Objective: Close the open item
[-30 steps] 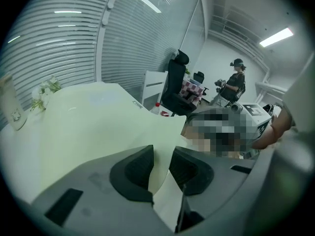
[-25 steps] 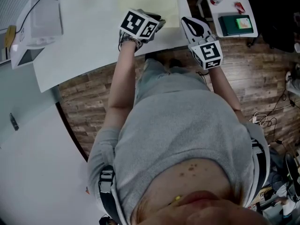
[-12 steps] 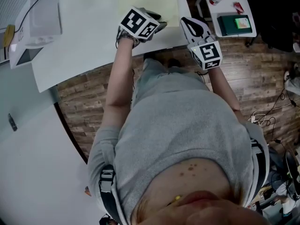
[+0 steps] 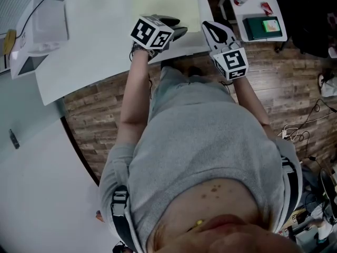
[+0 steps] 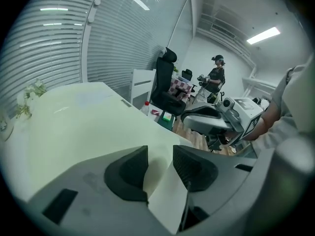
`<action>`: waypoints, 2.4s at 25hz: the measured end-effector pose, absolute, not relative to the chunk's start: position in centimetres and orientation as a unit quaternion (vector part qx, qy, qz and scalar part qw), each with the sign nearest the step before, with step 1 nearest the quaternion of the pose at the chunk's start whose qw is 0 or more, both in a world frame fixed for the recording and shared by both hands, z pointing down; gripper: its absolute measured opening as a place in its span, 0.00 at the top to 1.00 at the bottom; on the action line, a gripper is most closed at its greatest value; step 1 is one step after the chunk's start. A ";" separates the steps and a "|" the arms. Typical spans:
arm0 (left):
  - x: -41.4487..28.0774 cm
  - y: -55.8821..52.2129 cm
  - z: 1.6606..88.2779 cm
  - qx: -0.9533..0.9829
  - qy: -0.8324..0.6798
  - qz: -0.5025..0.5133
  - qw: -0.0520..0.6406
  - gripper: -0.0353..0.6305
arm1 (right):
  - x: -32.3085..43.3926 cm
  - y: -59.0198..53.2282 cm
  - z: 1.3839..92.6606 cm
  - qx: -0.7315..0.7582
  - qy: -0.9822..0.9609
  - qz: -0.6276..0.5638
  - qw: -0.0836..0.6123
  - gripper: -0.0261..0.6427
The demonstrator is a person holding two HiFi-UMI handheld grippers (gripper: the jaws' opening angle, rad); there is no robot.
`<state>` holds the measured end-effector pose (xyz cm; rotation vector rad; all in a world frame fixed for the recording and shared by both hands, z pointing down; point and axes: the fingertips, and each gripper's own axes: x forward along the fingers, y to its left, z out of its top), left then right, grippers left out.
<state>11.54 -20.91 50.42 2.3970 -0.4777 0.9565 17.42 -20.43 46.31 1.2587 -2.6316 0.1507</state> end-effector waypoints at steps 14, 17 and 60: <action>11.6 -20.9 50.5 0.899 -0.224 0.342 0.155 0.74 | 16.1 -20.5 45.0 0.418 -0.903 0.053 0.089 0.86; 11.5 -21.5 49.8 0.904 -0.257 0.312 0.136 0.74 | 15.9 -20.3 44.7 0.415 -0.904 0.051 0.086 0.86; -1.2 -7.2 36.4 0.936 -0.349 -0.021 0.038 0.93 | 3.9 -7.3 36.5 0.426 -0.904 0.021 0.002 0.86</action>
